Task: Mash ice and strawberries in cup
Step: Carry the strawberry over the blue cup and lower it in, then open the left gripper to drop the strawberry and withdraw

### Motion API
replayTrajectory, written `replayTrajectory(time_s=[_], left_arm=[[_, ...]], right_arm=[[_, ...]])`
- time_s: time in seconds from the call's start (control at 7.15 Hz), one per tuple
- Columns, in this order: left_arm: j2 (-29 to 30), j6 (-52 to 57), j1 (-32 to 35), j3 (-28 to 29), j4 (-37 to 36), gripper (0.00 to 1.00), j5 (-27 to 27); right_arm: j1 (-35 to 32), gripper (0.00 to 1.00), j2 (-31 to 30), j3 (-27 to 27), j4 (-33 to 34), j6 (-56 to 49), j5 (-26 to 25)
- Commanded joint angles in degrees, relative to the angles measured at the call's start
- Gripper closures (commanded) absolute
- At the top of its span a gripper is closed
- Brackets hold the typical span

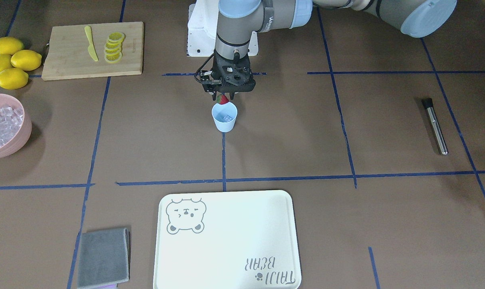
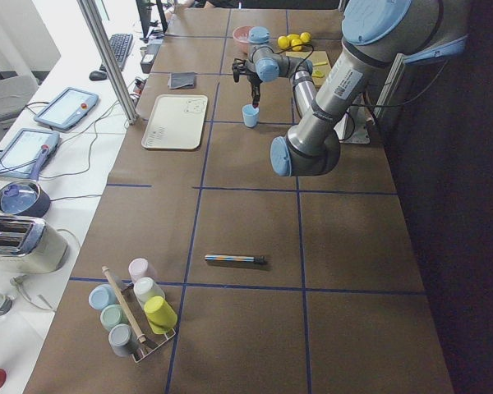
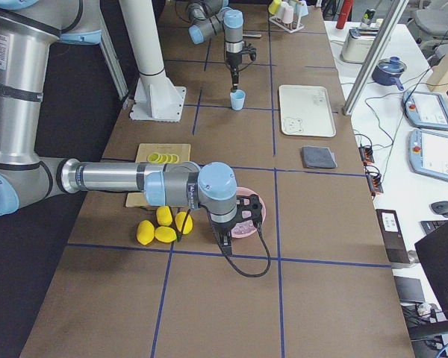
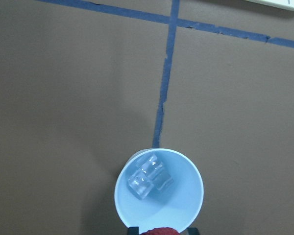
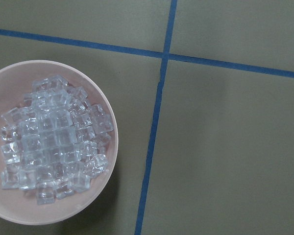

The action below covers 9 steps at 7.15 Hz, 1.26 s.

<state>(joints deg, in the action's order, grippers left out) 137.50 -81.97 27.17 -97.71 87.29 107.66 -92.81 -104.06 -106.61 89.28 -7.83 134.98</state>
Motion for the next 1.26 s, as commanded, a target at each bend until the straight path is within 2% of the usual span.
replayTrajectory(time_s=[0.0, 0.28, 0.56, 0.7, 0.84, 0.98, 1.12], left_arm=[[0.0, -0.2, 0.1, -0.3, 0.4, 0.00, -0.2], [-2.2, 2.8, 2.0, -1.1, -0.4, 0.00, 0.4], [-14.3, 15.1, 5.9, -9.2, -0.7, 0.00, 1.7], [-19.5, 23.0, 10.7, -12.4, -0.5, 0.01, 6.4], [-28.0, 30.4, 15.6, -15.7, 0.4, 0.01, 10.1], [-34.7, 38.7, 20.9, -18.2, 0.6, 0.01, 11.9], [-39.7, 47.3, 27.4, -18.7, 0.7, 0.00, 16.0]], right_arm=[[0.0, 0.01, 0.0, 0.0, 0.0, 0.0, 0.0], [0.0, 0.01, 0.0, 0.0, -0.1, 0.0, 0.0], [0.0, 0.01, 0.0, 0.0, 0.0, 0.1, 0.0], [0.0, 0.00, 0.0, 0.0, 0.0, 0.1, 0.0], [0.0, 0.01, 0.0, 0.0, 0.0, 0.1, 0.0], [0.0, 0.01, 0.0, 0.0, 0.0, 0.1, -0.1], [0.0, 0.01, 0.0, 0.0, 0.0, 0.1, 0.0]])
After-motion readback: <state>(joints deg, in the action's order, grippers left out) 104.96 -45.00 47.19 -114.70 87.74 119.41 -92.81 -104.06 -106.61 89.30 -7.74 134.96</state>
